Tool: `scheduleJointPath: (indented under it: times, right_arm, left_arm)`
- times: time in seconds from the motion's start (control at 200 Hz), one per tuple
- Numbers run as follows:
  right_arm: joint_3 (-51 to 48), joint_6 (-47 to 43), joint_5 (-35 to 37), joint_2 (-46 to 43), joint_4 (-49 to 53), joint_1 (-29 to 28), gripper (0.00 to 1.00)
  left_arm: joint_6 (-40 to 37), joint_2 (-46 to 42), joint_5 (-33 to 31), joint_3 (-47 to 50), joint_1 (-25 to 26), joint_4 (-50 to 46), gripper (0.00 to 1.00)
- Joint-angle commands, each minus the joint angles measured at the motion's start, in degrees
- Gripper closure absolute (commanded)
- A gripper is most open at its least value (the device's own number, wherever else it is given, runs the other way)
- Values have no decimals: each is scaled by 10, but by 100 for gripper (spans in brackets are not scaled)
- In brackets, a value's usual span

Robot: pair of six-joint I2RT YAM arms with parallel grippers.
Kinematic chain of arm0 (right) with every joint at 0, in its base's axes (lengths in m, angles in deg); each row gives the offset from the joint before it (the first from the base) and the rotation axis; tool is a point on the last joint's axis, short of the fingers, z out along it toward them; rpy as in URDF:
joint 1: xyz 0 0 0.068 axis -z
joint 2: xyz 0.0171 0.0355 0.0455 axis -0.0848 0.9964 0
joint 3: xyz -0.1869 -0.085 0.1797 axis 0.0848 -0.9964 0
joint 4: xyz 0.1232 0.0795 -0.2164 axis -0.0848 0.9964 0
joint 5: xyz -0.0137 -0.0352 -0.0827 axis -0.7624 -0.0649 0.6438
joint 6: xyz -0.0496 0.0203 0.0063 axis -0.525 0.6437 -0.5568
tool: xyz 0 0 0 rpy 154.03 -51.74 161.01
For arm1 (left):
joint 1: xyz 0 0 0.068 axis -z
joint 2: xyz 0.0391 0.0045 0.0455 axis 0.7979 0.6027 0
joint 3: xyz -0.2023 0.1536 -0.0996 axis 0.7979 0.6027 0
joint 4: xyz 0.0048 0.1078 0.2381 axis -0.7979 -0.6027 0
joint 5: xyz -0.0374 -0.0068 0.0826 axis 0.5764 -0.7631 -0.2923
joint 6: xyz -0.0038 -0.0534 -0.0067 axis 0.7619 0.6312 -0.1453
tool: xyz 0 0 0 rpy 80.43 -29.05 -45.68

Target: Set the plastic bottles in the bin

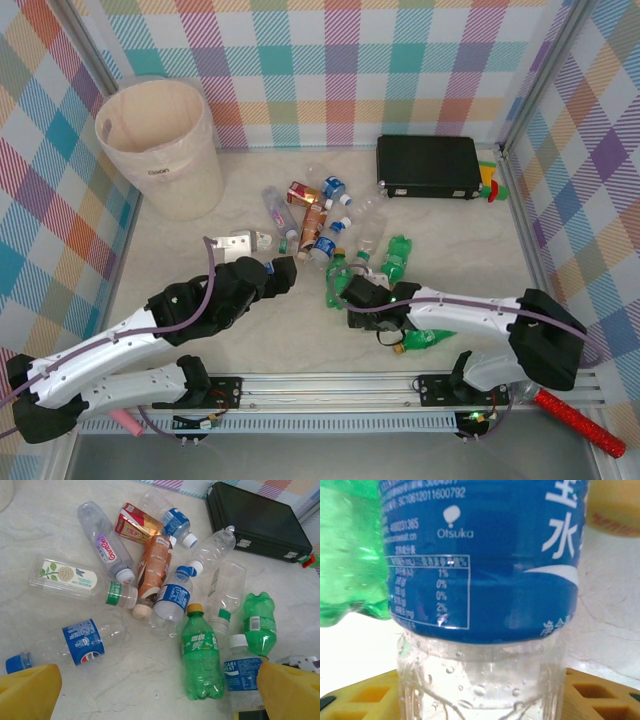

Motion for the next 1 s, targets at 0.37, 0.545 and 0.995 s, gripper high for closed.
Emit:
scheduleJointPath:
  times: [0.37, 0.545, 0.995]
  right_arm:
    - [42, -262, 34, -161, -38, -27, 43]
    - [58, -318, -6, -173, -86, -33, 43]
    - [106, -387, -25, -141, -126, -93, 43]
  left_arm:
    - [32, 4, 132, -67, -41, 34, 0]
    - [66, 0, 305, -22, -126, 134, 3]
    - [88, 40, 437, 6, -200, 228, 33]
